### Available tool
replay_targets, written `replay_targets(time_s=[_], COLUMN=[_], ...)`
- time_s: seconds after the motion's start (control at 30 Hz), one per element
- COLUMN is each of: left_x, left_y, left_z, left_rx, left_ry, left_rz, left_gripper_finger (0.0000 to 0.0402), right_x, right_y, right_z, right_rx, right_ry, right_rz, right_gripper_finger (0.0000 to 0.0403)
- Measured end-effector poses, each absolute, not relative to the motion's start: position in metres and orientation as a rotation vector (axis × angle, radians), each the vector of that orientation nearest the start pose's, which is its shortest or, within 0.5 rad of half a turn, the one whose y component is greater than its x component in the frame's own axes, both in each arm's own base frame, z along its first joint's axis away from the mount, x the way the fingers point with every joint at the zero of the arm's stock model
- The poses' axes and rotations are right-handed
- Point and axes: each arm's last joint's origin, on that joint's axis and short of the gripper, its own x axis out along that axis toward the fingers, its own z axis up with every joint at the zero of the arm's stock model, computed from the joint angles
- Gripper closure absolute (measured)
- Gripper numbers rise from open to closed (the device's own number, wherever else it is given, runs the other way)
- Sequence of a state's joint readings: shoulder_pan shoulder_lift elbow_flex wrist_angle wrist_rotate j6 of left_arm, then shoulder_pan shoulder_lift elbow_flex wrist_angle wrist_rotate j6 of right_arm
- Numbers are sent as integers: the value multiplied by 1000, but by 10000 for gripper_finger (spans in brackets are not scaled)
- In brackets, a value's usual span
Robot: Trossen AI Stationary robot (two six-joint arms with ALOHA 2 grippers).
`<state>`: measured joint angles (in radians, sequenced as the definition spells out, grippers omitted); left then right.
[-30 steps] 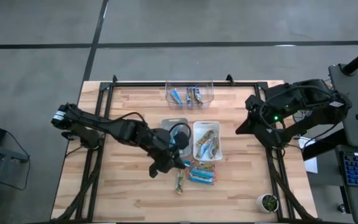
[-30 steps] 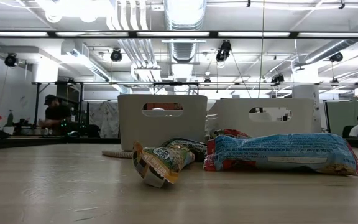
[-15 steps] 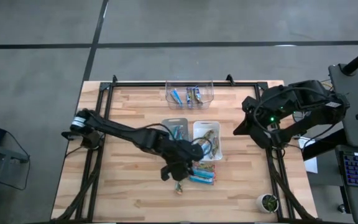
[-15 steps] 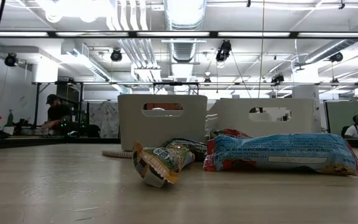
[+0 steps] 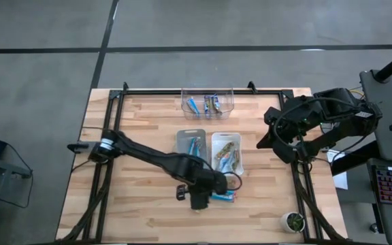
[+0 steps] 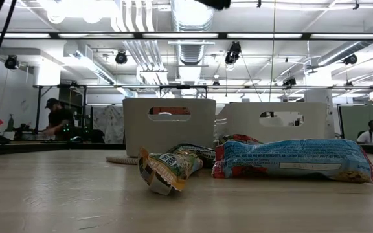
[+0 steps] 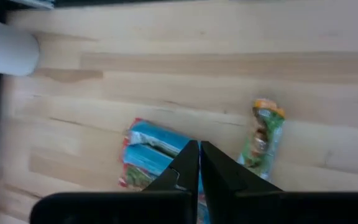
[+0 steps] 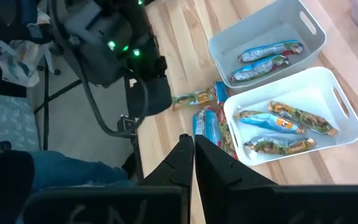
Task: Pick and place Granola Bars by type
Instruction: Put the orange granola bar into the white bin
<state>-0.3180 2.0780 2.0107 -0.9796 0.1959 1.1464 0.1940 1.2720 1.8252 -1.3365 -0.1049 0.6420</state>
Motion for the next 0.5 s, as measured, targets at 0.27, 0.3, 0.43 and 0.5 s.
replay_targets(time_s=[0.27, 0.3, 0.43, 0.5], left_x=[419, 417, 413, 411], left_y=[-144, -143, -145, -148], left_z=[281, 279, 277, 274], left_rx=[1060, 1059, 1061, 1081], left_ry=[771, 790, 828, 823], left_rz=[-1062, -1074, -1101, -1122], left_gripper_finger=[402, 402, 402, 402], right_x=[183, 183, 183, 183], right_y=[39, 39, 39, 39], right_z=[467, 467, 467, 467], right_rx=[556, 556, 554, 551], right_ry=[848, 849, 848, 848], right_rz=[25, 24, 24, 24], right_gripper_finger=[394, 394, 394, 394])
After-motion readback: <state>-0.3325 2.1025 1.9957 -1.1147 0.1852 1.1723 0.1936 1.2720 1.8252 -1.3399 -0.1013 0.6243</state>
